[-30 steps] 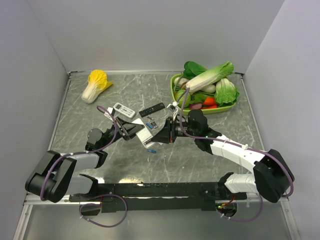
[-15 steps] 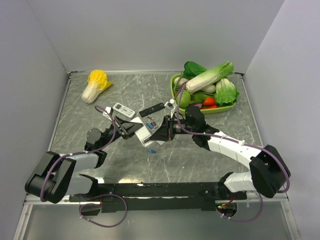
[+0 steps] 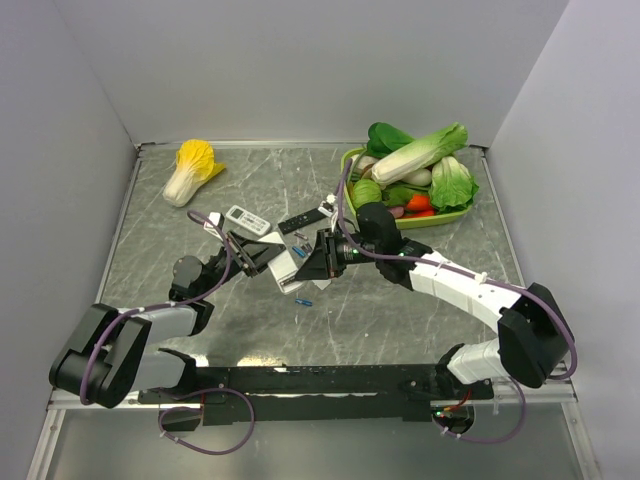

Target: Load the batteries into the remote control

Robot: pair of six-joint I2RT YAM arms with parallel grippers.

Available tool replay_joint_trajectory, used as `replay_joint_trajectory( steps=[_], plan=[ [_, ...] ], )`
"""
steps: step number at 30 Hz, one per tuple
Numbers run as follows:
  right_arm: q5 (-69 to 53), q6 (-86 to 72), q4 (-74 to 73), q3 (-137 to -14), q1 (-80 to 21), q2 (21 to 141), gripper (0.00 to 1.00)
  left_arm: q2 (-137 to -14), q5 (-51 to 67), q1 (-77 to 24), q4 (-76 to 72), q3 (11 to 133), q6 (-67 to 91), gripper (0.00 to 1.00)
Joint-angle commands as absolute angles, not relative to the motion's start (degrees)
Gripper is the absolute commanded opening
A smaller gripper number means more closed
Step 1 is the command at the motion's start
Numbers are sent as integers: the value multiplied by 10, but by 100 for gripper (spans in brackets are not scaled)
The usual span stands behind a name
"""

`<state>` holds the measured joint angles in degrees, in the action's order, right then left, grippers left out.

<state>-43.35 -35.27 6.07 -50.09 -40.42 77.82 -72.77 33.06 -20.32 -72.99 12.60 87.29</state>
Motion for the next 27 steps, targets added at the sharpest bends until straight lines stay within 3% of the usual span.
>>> replay_joint_trajectory(
  steps=[1, 6, 12, 13, 16, 27],
  plan=[
    [-390, -326, 77, -539, -428, 802, 10, -707, 361, -224, -1063, 151, 890, 1],
    [-363, -303, 85, -527, -434, 797, 0, -706, 354, -224, -1067, 153, 896, 1],
    [-365, -330, 176, -495, -434, 782, 0, -703, 349, -225, -1067, 149, 898, 1],
    [-366, -330, 180, -491, -433, 780, 11, -702, 347, -224, -1066, 147, 897, 1],
    [-361, -330, 178, -493, -432, 766, 27, -699, 343, -224, -1066, 137, 891, 1],
    [-324, -344, 162, -474, -426, 690, 61, -658, 337, -221, -971, 112, 818, 1]
  ],
)
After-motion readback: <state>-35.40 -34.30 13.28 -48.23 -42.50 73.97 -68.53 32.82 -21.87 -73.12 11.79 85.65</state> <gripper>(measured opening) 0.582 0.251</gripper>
